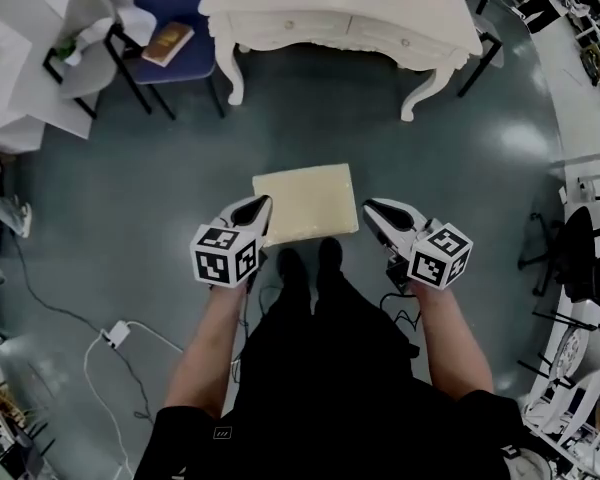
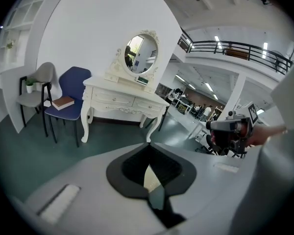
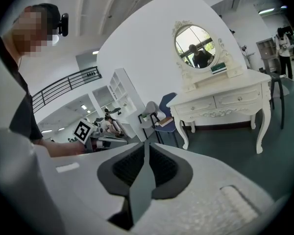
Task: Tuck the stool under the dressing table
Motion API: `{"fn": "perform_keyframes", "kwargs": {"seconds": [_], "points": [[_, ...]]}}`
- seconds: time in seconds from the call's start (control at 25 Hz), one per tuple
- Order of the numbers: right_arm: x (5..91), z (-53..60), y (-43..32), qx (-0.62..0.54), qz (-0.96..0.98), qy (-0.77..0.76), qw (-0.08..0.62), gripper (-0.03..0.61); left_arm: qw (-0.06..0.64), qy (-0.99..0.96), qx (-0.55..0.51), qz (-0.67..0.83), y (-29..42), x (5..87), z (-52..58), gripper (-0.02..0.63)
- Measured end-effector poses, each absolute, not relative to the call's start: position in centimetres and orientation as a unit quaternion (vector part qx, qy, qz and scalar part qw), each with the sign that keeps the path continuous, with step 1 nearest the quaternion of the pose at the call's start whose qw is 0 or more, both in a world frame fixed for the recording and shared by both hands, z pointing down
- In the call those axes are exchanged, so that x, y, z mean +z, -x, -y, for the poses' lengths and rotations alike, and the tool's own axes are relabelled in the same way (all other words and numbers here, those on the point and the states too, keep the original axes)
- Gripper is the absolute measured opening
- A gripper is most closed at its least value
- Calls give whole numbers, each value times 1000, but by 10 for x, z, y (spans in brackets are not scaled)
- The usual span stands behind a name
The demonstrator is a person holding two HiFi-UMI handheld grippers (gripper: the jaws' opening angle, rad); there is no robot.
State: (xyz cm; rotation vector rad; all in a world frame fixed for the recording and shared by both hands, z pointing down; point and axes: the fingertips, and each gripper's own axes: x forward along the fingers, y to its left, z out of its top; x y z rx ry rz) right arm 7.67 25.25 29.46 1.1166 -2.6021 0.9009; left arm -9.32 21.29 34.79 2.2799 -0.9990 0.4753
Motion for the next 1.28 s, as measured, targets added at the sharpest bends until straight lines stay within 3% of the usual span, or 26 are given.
{"fn": "perform_keyframes", "kwargs": {"seconds": [0.16,0.36,0.56,0.72,0.96,1.28], "points": [[349,-256,-71,324,867,-349,145,57,323,-843,197,382,97,389,-213,18],[410,-256,-74,362,855,-328,172,83,348,-832,211,377,87,442,-215,20],[471,-267,-85,387,841,-315,211,121,383,-809,218,389,78,487,-222,86],[524,-265,-89,398,837,-287,244,143,425,-778,235,398,78,531,-231,181],[599,-262,-100,397,829,-257,298,187,468,-729,270,421,78,613,-250,239],[696,-274,-119,407,797,-273,353,241,472,-694,315,443,84,708,-255,303]]}}
